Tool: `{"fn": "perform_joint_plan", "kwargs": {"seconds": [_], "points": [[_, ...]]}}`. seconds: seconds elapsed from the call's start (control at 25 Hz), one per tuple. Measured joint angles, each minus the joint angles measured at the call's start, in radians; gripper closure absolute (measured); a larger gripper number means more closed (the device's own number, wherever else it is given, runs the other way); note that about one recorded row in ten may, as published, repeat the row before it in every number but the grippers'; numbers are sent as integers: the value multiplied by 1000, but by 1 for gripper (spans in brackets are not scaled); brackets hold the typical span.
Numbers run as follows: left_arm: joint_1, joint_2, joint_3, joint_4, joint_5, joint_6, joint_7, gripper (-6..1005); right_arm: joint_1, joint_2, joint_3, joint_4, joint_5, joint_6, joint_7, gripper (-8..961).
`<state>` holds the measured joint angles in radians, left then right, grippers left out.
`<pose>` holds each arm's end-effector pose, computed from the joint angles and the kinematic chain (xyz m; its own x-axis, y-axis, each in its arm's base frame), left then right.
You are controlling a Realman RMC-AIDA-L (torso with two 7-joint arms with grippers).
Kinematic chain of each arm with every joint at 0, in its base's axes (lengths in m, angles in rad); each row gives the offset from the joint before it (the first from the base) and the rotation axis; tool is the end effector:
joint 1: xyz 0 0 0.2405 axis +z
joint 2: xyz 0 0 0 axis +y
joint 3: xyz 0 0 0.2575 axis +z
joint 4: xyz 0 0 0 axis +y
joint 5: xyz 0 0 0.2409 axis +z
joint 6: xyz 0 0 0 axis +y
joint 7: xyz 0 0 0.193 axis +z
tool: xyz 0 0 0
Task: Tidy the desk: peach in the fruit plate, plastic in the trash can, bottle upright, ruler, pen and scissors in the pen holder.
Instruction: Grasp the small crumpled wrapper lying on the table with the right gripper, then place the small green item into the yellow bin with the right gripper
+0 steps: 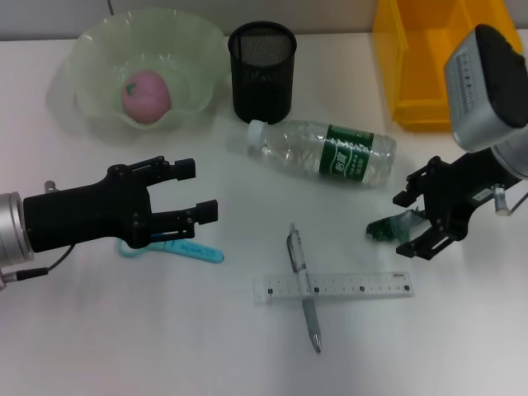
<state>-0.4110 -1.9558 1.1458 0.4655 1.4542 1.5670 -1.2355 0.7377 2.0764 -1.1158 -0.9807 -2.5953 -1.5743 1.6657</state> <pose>-0.2734 0.3331 -0.0463 0.7089 0.3284 0.6241 0.4536 -0.8900 -0.0469 0.2319 0.4012 -0.0527 0.9329 -0.1020 0.3453 -0.0791 -0.9937 -0.0798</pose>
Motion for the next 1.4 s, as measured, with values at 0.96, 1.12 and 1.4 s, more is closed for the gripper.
{"fn": "perform_joint_plan", "kwargs": {"seconds": [0.96,1.12,1.4], "points": [[-9,0,-16,6,0,-2,-9,177,-8,7,-76,38,6,119,0,700],[-9,0,-17,10,0,-3,-9,179,-23,3,-40,1,55,51,-1,840],[-12,0,-17,11,0,-5,-9,182,-70,-8,208,-80,239,-115,-107,944]]}}
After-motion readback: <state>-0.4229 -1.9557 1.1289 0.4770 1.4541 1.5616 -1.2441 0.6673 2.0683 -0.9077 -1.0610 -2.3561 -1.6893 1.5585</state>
